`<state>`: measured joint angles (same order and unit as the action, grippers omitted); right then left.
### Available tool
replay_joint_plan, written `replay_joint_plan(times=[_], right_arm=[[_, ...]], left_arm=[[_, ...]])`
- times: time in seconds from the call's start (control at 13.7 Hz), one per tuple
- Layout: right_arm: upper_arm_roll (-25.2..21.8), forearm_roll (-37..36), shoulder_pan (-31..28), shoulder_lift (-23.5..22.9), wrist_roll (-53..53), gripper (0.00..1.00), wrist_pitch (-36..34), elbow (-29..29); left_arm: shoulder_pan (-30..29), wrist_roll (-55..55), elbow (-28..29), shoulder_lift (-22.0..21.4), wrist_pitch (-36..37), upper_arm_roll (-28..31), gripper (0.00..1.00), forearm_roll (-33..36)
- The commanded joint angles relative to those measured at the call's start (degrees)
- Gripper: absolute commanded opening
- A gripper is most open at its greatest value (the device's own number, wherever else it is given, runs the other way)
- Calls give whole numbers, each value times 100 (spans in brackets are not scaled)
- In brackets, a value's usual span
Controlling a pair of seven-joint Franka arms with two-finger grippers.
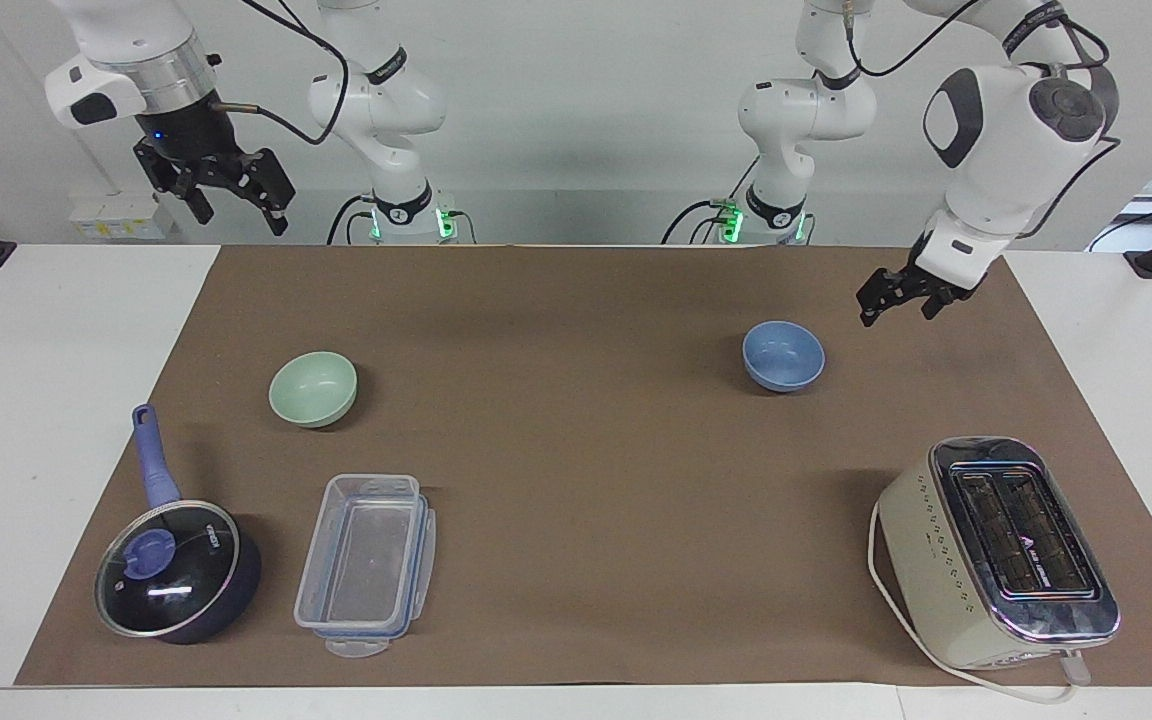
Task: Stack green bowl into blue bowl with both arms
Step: 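Reach the left gripper to the blue bowl rim and grasp it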
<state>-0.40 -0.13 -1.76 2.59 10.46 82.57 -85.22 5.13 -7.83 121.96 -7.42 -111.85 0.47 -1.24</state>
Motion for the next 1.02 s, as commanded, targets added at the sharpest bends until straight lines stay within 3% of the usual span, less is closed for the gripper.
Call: replay_joint_plan(times=[0.0, 0.29, 0.58, 0.95], right_arm=[[22, 136, -79, 5, -71, 100, -21, 23], [22, 136, -79, 14, -53, 100, -21, 15], [22, 136, -79, 14, -53, 100, -21, 15], [14, 136, -79, 23, -53, 100, -21, 6]], left_arm=[[215, 53, 889, -304, -862, 49, 100, -139], [365, 53, 1636, -252, -1802, 50, 100, -341], [480, 106, 1989, -243, -2059, 41, 100, -798], [524, 246, 2227, -156, -2138, 50, 100, -816]])
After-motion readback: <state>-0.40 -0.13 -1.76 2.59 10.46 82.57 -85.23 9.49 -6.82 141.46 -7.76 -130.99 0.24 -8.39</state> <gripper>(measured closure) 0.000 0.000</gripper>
